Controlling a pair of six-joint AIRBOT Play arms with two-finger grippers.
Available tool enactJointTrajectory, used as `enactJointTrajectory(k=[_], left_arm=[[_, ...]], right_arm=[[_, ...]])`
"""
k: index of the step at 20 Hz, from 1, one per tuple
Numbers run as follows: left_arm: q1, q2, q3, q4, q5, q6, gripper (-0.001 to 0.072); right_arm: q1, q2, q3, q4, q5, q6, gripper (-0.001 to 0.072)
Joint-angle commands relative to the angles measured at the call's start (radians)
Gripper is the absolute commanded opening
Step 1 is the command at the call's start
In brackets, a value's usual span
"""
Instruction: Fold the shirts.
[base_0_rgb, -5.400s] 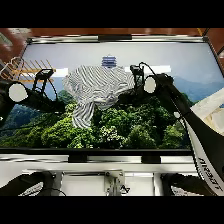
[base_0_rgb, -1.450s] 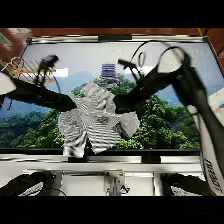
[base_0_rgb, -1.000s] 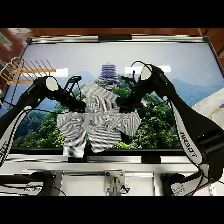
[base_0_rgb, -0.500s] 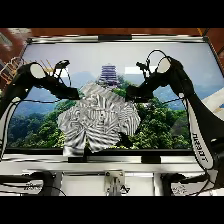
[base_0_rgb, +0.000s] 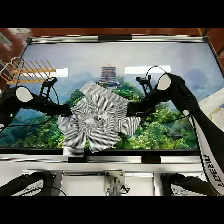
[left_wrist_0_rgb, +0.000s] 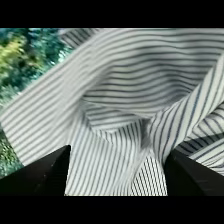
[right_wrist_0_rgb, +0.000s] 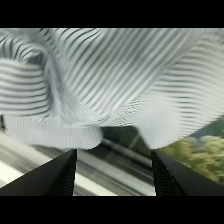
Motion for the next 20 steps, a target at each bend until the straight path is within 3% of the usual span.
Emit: enactJointTrajectory(k=[1,4,8,11,14,16,18,20], left_arm=[[0.035,0.031,-0.048,0.000,0.131,-0.020,0.0720],[0.054,0.031,-0.031,-0.058,0.134,0.002,0.0718],[0.051,0.031,-0.031,-0.307,0.150,0.086,0.0718],[0.054,0.032,-0.016,-0.372,0.156,0.109,0.0718],[0.058,0.036,0.012,-0.370,0.096,0.119,0.0717],[0.078,0.048,0.039,-0.354,-0.008,0.187,0.0717],[0.099,0.082,0.055,-0.248,-0.098,0.222,0.0715],[0.079,0.111,0.023,-0.146,-0.156,0.202,0.0648]], right_arm=[[0.032,0.018,-0.063,0.036,-0.062,-0.019,0.0599],[0.041,0.018,-0.063,0.043,-0.100,-0.017,0.0598],[0.041,0.018,-0.063,0.043,-0.127,-0.016,0.0598],[0.041,0.018,-0.063,0.043,-0.114,-0.016,0.0598],[0.041,0.018,-0.063,0.043,-0.100,-0.012,0.0598],[0.041,0.018,-0.063,0.038,-0.034,-0.003,0.0598],[0.041,0.018,-0.063,0.027,0.029,0.009,0.0598],[0.056,0.018,-0.063,0.008,0.018,0.051,0.0598]])
